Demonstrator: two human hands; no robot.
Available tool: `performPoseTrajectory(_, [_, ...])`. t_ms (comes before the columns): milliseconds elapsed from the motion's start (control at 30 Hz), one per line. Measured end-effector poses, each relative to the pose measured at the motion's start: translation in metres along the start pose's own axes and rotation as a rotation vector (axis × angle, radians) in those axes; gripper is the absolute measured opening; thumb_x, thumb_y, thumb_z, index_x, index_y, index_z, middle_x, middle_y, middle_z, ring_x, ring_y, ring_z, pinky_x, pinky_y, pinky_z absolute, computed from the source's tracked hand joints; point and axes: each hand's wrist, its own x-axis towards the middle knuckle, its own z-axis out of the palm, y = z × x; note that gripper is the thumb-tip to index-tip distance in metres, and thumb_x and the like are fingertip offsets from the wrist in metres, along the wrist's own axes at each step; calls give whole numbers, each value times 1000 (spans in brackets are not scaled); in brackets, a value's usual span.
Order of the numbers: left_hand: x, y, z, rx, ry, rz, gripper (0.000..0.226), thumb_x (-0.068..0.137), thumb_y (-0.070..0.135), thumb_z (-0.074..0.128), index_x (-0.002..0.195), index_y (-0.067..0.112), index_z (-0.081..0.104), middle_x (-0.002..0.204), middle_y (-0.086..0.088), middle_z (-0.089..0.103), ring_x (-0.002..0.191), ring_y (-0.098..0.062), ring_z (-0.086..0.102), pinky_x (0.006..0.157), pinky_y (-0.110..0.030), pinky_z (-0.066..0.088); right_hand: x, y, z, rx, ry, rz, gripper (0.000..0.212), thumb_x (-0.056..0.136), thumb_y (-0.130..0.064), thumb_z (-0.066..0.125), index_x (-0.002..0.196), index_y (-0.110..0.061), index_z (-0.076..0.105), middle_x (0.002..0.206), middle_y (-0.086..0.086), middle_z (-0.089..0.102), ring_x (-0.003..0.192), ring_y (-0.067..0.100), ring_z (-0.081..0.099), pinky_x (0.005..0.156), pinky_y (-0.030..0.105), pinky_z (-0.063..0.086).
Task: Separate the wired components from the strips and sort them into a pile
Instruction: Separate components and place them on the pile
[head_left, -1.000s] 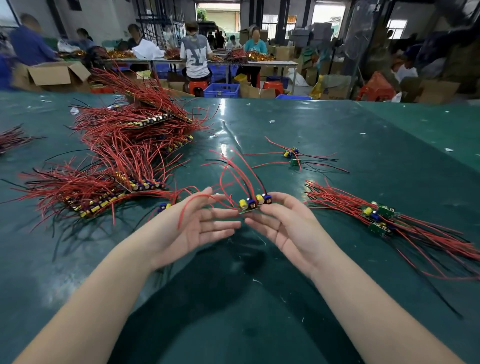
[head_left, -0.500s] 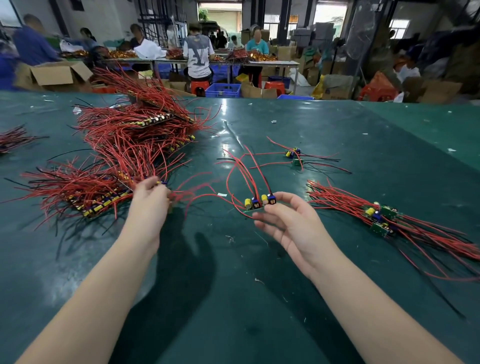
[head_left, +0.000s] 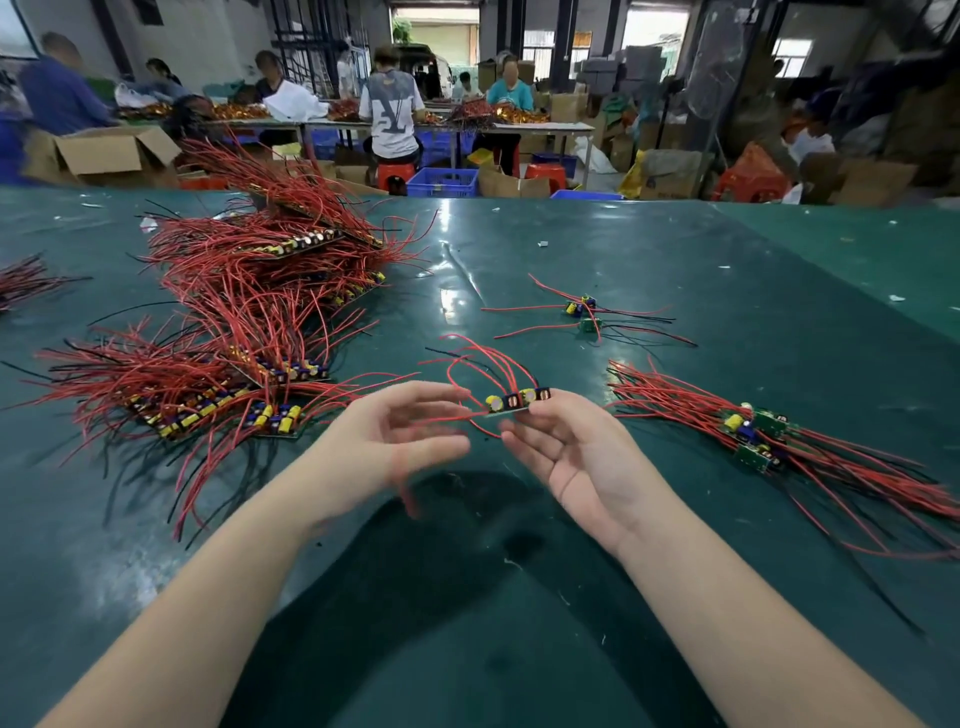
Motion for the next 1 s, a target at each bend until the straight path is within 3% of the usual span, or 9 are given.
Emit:
performPoseTrajectory(100, [0,-1,9,-283,4,-60,39,76,22,64,112,7,63,99,-8,71,87,-21,68,76,-25,56,-3,3,1,-24,-55,17,19,89,11,50,96,-6,52,78,14,72,67,24,71,62,28,58])
performPoseTrajectory(333, [3,-7,10,-260,127,-91,31,65,21,72,90,3,71,88,-13,70,73,-15,65,73,-20,56,-7,8,6,-273,-76,-62,19,87,10,59,97,-6,58,88,14,66,67,23,70,64,28,57])
performPoseTrajectory(533, [0,-3,8,-162,132,-12,20,65,18,75,85,14,76,88,-8,73,84,-15,65,87,-28,52,-6,7,5,-341,-50,-74,12,84,2,66,96,0,64,84,12,69,67,21,69,65,26,57])
performPoseTrajectory(600, [0,-1,8,-178,133,-19,21,65,19,74,85,13,77,88,-9,74,83,-16,65,84,-25,55,-5,8,4,-384,-52,-86,11,80,2,69,91,0,68,80,8,72,68,19,69,66,24,57])
performPoseTrajectory(767, [-1,3,8,-360,138,-96,31,63,11,74,94,12,74,84,-13,71,74,-16,67,71,-20,55,-5,6,2,-281,-80,-25,26,60,-11,77,84,-2,73,82,11,73,72,19,70,68,24,57])
performPoseTrajectory(833, [-1,4,8,-373,130,-122,34,64,9,74,99,8,72,86,-13,69,75,-15,68,70,-20,55,-4,5,0,-234,-101,2,22,59,-9,76,80,-4,75,83,12,74,73,18,71,68,24,57])
performPoseTrajectory(1000, [-1,4,7,-333,161,-150,26,58,13,77,84,10,75,82,-8,74,74,-13,70,70,-21,57,-5,4,1,-224,-136,85,30,65,-10,73,92,3,70,71,8,72,65,13,70,70,23,58])
